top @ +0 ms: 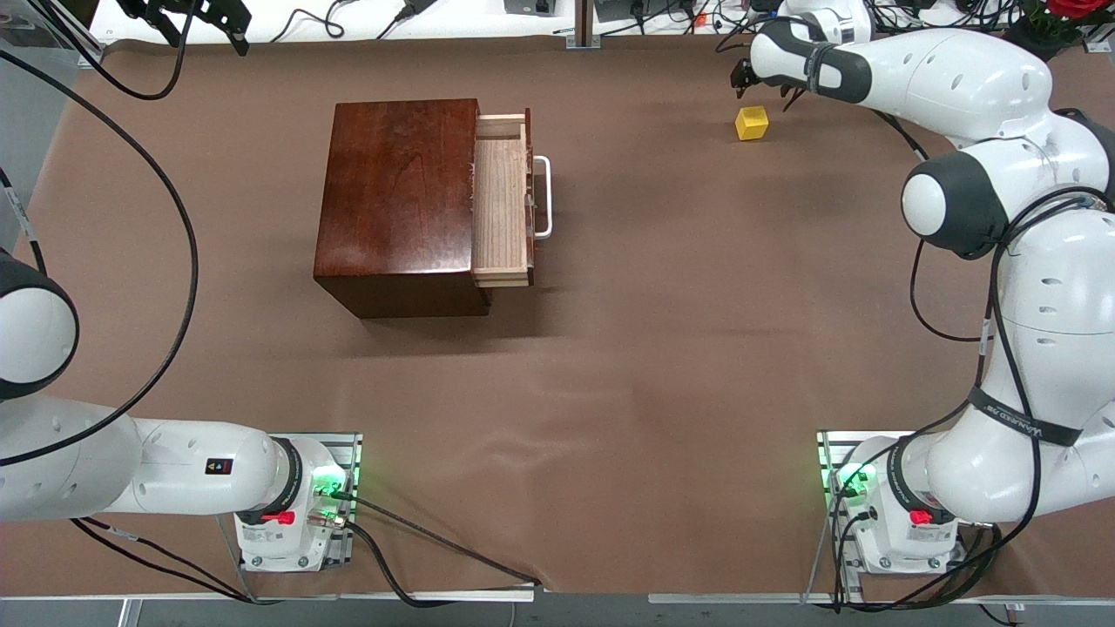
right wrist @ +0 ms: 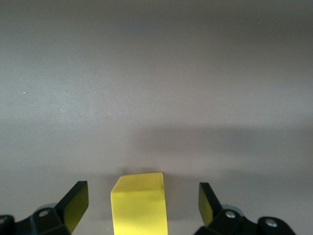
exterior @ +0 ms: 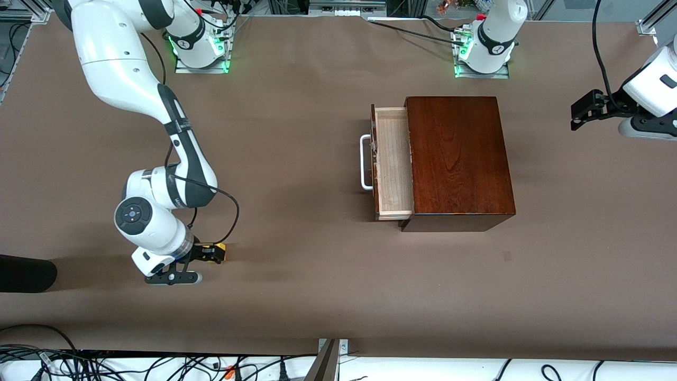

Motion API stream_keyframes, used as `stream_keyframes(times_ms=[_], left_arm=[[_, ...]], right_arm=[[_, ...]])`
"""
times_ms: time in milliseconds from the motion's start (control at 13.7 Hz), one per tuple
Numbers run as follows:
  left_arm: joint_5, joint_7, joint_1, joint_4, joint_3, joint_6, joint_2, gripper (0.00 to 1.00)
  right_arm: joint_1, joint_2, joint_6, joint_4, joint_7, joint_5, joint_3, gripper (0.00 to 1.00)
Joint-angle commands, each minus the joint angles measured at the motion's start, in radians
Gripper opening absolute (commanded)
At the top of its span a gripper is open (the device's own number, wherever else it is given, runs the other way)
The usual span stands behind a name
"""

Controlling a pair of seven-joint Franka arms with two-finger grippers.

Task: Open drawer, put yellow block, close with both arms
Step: 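Close the right gripper on the yellow cube and lift it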

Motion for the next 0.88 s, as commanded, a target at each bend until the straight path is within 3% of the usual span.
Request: stream_keyframes(times_ms=[0,292,511,584,803], left_arm=[[-0.022,0.008,0.003,-0.010,-0.007,0.014,-0.015,1.00],[-0.023,0.010,0.004,0.000,-0.006,0.003,-0.015,1.00],[-0.025,0.008,0.004,0.001,-0.009,0.006,-0.017,1.00],[-0.025,0.008,0.003,0.003,-0.011,0.006,-0.018,1.00],[-0.023,0.008,0.004,0.004,-0.009,0.005,-0.018,1.00]], right_arm=[[0.000,0.045,0.022,0.025,-0.005,0.002,0.004,1.00],[0.012,0.060,0.010,0.019,-0.007,0.005,0.004,0.97],[0.018,0.051,-0.041,0.015,-0.010,0.025,0.004,0.23],[0.017,0.047,-0.064,0.018,-0.012,0.027,0.004,0.04],[0.010,-0.008,-0.177,0.025,-0.018,0.032,0.003,0.00]])
